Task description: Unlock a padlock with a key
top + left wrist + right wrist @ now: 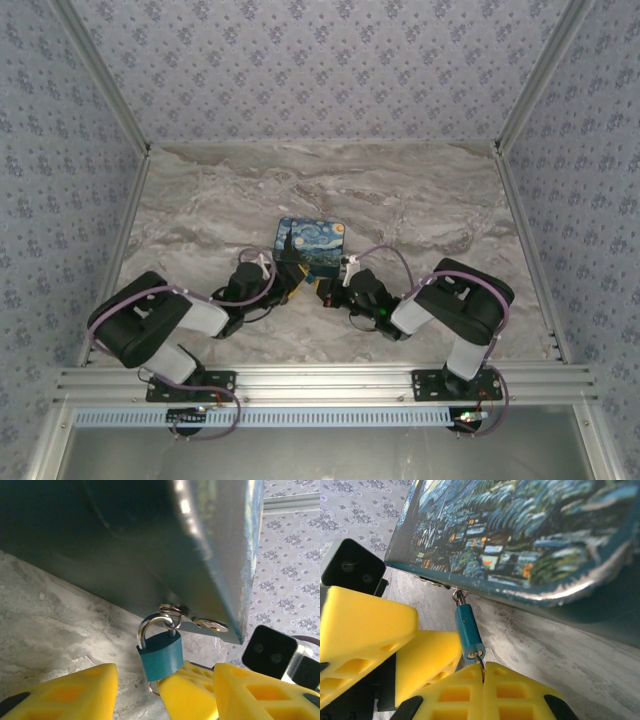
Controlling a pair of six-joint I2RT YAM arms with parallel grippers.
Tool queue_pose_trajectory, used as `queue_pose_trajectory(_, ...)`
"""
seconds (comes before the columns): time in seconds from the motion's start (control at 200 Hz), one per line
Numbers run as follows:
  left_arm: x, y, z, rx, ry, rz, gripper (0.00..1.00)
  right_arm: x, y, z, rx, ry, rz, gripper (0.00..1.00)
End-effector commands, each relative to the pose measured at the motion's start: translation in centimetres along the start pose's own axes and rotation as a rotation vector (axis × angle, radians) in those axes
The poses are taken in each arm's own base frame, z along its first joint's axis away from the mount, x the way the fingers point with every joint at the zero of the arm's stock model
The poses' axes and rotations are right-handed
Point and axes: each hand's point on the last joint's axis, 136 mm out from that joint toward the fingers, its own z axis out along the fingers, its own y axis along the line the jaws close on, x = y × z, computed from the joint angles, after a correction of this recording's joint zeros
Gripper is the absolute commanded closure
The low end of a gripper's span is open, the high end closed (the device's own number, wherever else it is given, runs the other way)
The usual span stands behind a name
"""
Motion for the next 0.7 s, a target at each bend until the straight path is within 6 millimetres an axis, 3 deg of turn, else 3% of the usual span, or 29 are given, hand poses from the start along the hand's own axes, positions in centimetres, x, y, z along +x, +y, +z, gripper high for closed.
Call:
queue_pose_trajectory(0.0,-0.4,-1.6,0.2,0.083,-0.027,-0.009,0.51,-0.5,0.7,0.1,-0.002,-0.019,0.034,1.00)
queue_pose_trajectory(0.695,0.4,-0.9,2.3,0.096,-0.033,-0.051,0.70,-0.5,1.3,0.1,-0.017,-0.001,0.136,1.00)
